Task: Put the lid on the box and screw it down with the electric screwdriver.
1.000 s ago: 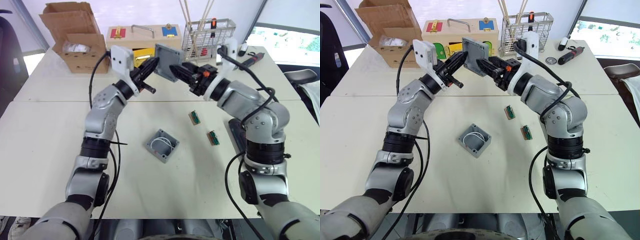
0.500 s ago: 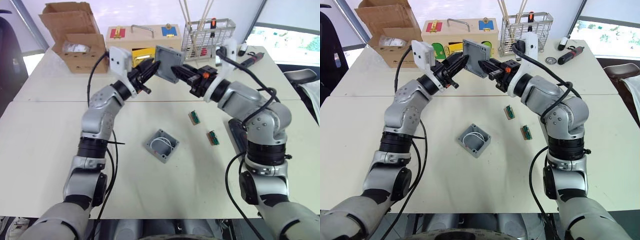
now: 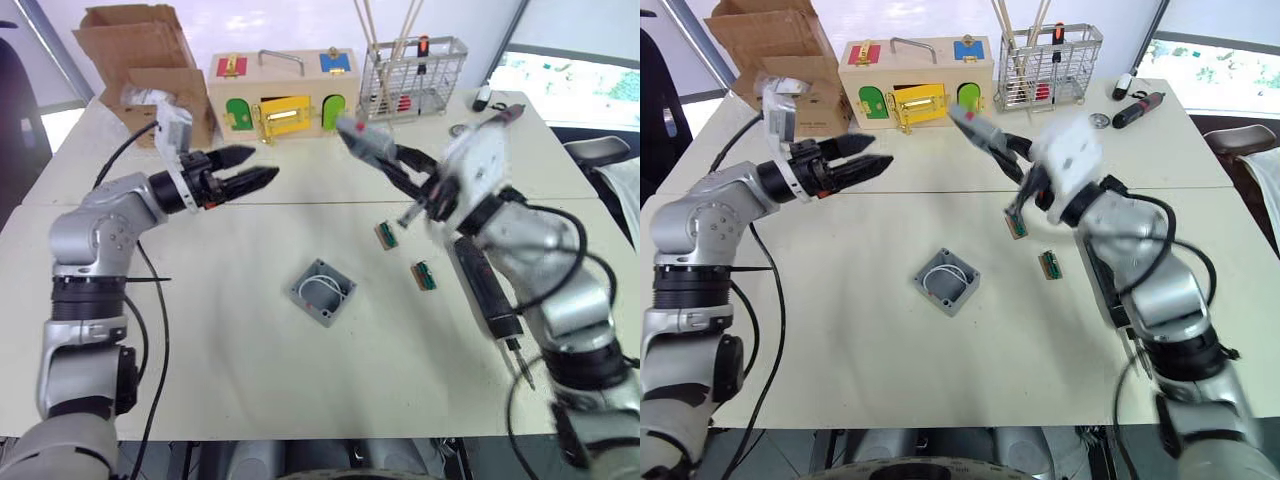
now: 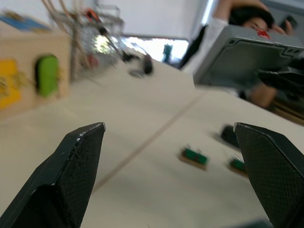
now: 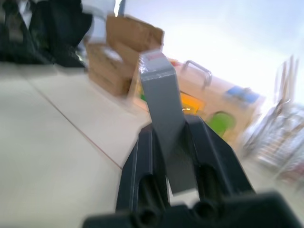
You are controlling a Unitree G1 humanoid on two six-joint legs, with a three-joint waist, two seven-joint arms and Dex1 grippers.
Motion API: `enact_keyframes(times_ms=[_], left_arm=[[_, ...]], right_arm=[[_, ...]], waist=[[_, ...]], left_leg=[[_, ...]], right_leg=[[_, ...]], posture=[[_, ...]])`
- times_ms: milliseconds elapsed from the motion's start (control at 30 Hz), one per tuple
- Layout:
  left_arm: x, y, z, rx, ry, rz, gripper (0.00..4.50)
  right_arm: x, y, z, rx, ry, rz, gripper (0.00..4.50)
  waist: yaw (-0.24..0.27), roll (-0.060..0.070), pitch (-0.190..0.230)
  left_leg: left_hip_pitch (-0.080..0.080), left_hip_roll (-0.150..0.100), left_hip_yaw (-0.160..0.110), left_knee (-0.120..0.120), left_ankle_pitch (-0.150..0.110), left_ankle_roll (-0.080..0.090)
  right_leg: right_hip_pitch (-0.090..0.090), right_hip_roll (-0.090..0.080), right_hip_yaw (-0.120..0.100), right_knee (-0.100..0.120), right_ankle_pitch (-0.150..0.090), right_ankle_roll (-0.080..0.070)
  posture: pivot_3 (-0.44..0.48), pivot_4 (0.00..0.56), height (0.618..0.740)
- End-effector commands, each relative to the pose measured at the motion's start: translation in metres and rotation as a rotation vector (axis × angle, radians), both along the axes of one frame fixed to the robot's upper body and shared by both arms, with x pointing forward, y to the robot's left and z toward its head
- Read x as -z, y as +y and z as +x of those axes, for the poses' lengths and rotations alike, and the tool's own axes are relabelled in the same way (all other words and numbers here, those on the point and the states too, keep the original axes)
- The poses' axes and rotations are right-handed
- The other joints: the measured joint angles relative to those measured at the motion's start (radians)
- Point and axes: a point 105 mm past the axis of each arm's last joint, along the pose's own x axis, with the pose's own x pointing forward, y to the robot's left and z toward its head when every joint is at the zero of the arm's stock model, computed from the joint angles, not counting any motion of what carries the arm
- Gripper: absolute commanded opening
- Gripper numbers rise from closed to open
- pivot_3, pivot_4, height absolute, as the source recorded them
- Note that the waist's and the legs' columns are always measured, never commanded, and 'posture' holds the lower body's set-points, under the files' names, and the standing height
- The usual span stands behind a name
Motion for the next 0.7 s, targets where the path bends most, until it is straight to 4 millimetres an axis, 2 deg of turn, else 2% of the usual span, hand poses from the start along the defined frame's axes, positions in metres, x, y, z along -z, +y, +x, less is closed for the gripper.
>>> enact_keyframes(times_ms=[33,200,400,700], left_arm=[[-0.007,0.0,0.0,0.045,-0.002,0.009,4.45],[-0.006,-0.017,0.005,0.099,0.031,-0.013,4.45],[0.0,-0.039,0.001,0.164,0.059,-0.037,4.45],[0.013,-0.057,-0.01,0.236,0.063,0.009,4.45]], right_arm=[[0.028,0.017,-0.025,-0.141,-0.223,-0.287,0.17],[0.058,0.021,-0.033,-0.145,-0.275,-0.288,0.17],[0.063,0.032,-0.036,-0.127,-0.337,-0.292,0.17],[0.091,0.055,-0.056,-0.226,-0.297,-0.301,0.17]], waist=[[-0.006,0.0,0.0],[-0.01,0.0,0.0],[-0.01,0.0,0.0],[-0.007,0.0,0.0]], left_leg=[[0.0,0.0,0.0,0.0,0.0,0.0],[0.0,0.001,0.0,0.002,0.0,-0.001],[0.0,0.002,0.0,0.003,0.0,-0.001],[0.0,0.002,0.0,0.004,0.0,-0.001]], right_leg=[[0.0,0.0,0.0,0.0,0.0,0.0],[0.001,0.0,0.001,0.001,0.0,0.0],[0.001,0.0,0.001,0.002,0.0,0.0],[0.002,0.0,0.002,0.002,0.0,0.0]], posture=[[0.0,0.15,0.74],[0.0,0.15,0.74],[0.0,0.15,0.74],[0.0,0.15,0.74]])
